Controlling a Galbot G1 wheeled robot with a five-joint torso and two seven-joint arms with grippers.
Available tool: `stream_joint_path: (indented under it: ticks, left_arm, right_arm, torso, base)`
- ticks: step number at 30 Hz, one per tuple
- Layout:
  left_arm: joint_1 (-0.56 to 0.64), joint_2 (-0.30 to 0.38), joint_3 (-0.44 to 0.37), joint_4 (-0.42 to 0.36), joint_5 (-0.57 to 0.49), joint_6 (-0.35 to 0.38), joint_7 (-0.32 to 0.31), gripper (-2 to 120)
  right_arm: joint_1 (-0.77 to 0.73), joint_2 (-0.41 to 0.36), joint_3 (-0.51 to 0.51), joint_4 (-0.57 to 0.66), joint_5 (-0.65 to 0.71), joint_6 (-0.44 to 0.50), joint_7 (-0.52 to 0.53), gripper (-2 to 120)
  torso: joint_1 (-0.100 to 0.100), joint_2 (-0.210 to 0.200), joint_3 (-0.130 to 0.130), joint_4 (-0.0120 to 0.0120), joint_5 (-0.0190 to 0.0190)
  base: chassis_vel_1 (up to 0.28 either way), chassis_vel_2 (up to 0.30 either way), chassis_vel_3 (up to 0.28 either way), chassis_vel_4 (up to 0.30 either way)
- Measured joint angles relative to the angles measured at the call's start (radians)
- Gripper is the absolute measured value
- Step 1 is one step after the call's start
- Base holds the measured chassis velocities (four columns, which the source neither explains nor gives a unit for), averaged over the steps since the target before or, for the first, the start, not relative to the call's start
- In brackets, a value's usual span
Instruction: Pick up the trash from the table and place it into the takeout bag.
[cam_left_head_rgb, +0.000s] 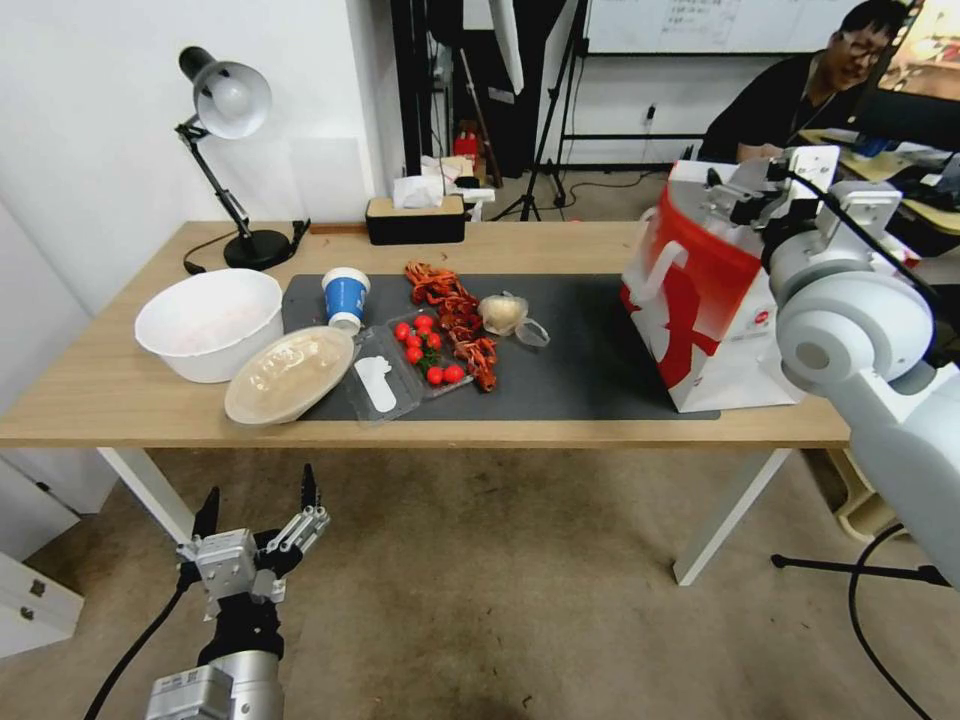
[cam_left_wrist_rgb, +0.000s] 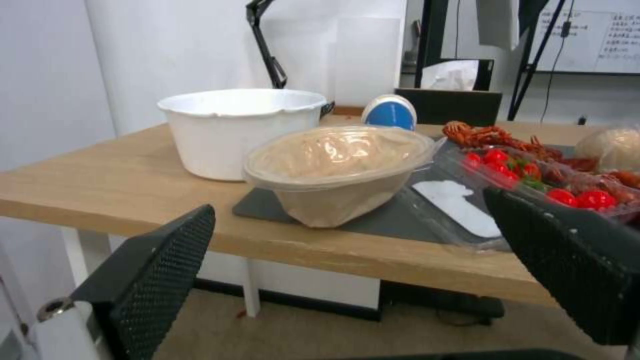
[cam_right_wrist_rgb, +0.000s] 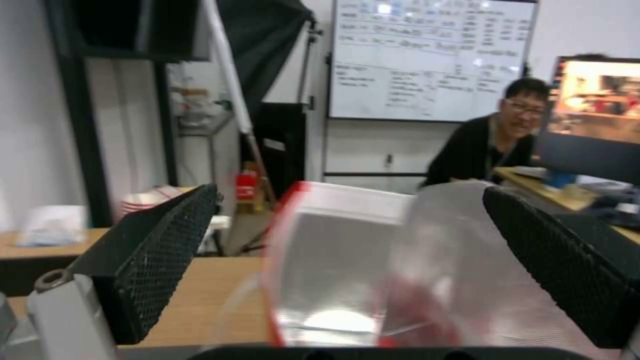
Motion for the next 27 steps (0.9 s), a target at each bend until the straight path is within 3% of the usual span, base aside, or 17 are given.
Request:
stream_joint_path:
  ticks: [15, 20, 27]
  left_arm:
    - [0.009, -0.007, 0.001, -0.006, 0.006, -0.005, 0.001, 100]
    - [0.006, -0.008, 0.001, -0.004, 0.004, -0.007, 0.001, 100]
    - [0.001, -0.010, 0.004, 0.000, 0.003, -0.009, 0.001, 100]
  right_arm:
    - [-0.012, 0.013, -0.005, 0.052, 0.036, 0.039, -0.040, 100]
    - [-0.064, -0.003, -0.007, 0.133, 0.068, 0.091, -0.165, 100]
    - [-0.148, -0.010, -0.004, 0.184, 0.055, 0.140, -0.227, 100]
  torso:
    - [0.000, 0.000, 0.000, 0.0001, 0.0000]
    - [0.000, 0.000, 0.000, 0.0001, -0.0002]
    - [0.000, 0.000, 0.000, 0.0000, -0.0001]
  base:
    - [0.000, 0.000, 0.000, 0.000]
    - [0.000, 0.000, 0.000, 0.000]
    - [0.000, 0.000, 0.000, 0.000]
